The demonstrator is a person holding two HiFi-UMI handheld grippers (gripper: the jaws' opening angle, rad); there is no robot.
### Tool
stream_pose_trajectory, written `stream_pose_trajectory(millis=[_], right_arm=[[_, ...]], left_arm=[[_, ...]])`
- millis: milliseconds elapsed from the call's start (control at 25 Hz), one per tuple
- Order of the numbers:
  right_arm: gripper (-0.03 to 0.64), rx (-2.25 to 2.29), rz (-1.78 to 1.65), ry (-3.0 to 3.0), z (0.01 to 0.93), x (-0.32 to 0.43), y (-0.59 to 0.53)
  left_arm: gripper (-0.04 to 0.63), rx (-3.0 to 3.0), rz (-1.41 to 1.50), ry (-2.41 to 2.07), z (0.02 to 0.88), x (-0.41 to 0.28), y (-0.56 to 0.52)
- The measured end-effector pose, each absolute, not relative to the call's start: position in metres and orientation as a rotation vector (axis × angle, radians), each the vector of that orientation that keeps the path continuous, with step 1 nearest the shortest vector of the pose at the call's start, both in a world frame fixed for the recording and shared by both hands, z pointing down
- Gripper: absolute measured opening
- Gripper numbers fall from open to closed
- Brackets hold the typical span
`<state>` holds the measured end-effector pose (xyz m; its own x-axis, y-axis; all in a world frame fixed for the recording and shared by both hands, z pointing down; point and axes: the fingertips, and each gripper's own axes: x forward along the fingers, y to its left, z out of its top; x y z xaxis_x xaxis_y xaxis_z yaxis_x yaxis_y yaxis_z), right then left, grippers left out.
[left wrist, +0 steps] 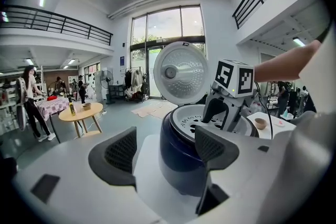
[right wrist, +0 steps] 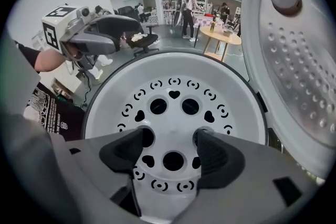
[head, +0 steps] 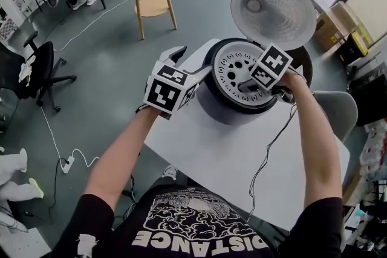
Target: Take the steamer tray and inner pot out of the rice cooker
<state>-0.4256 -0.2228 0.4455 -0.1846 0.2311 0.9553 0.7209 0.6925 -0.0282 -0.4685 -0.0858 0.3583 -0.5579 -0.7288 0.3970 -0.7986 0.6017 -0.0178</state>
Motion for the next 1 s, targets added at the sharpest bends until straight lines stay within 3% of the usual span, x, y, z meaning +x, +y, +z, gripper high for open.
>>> stream_pose_trajectory(millis=[240,1000], right_arm=[[0.292,-0.722,-0.559,-1.721,0.452,-0.426,-0.227],[0.273,-0.613,-0.677,-1.77,0.391,-0.417,-0.211]], left_arm=[[0.339,1.212,0.278,-2.487,0.362,-0.46,-0.082],[0.339,1.328,0.267,-2.515,0.331,-0.456,-0.06]])
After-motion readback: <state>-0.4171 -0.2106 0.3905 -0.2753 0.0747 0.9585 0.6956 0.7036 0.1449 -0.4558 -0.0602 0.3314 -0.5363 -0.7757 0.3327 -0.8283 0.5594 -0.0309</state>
